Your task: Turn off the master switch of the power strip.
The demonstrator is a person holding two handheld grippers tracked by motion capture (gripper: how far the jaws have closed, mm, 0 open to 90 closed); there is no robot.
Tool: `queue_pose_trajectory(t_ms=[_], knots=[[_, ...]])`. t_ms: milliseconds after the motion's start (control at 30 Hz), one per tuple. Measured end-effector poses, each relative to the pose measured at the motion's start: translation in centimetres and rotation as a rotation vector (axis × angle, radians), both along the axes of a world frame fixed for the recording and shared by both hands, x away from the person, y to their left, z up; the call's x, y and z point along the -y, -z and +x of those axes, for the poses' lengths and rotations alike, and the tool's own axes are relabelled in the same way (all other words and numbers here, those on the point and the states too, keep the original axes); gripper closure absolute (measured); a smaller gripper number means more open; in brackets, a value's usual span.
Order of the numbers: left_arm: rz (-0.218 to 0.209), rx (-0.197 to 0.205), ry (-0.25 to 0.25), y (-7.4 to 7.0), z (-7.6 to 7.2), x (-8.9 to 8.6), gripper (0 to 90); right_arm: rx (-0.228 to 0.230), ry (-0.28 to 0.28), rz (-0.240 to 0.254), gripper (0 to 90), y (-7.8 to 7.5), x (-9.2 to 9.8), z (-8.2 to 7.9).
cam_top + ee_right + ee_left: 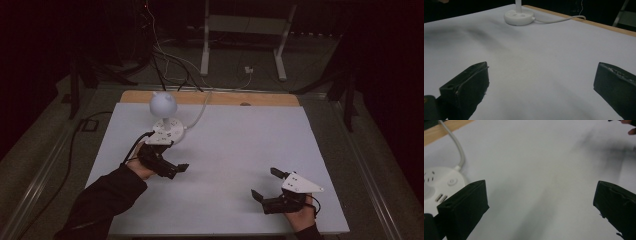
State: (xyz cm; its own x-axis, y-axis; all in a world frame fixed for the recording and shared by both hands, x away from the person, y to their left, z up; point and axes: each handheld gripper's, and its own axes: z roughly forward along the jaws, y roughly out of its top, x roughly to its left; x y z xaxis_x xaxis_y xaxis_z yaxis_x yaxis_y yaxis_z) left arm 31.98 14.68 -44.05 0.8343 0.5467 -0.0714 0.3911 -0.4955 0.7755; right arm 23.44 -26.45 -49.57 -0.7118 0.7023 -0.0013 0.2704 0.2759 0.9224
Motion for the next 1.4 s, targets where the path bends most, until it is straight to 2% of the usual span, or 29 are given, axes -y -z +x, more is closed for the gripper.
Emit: queue_pose_trajectory(t_ms=[167, 333, 567, 900, 967, 1067, 1167, 1400], knots=[[0.000, -0.005, 0.007, 0.6, -1.1, -1.0, 0.2, 0.000, 0.000, 0.001, 0.0, 0.0, 0.0, 0.0], [0.020, -0.006, 0.004, 1.2, -2.2, -2.0, 0.2, -0.001, 0.001, -0.001, 0.0, 0.0, 0.0, 0.0], [0.023, -0.008, -0.012, 2.1, -3.6, -3.4, 0.2, -0.004, 0.000, -0.005, 0.0, 0.1, -0.1, 0.0], [0.035, -0.009, -0.058, 3.7, -5.4, -5.1, 0.2, -0.004, -0.003, -0.011, 0.0, 0.1, -0.3, 0.0], [0.028, -0.002, -0.071, 4.1, -5.7, -5.5, 0.2, -0.004, -0.003, -0.009, 0.0, 0.1, -0.3, 0.0], [0.009, -0.018, -0.085, 4.7, -5.9, -6.0, 0.2, -0.006, -0.002, -0.007, 0.0, 0.1, -0.3, 0.0], [0.005, 0.003, -0.115, 5.4, -6.2, -6.5, 0.2, -0.006, -0.003, -0.008, 0.0, 0.1, -0.2, 0.0], [0.003, -0.018, -0.140, 6.6, -6.9, -7.4, 0.2, -0.011, 0.001, -0.005, 0.0, 0.1, -0.1, 0.0]])
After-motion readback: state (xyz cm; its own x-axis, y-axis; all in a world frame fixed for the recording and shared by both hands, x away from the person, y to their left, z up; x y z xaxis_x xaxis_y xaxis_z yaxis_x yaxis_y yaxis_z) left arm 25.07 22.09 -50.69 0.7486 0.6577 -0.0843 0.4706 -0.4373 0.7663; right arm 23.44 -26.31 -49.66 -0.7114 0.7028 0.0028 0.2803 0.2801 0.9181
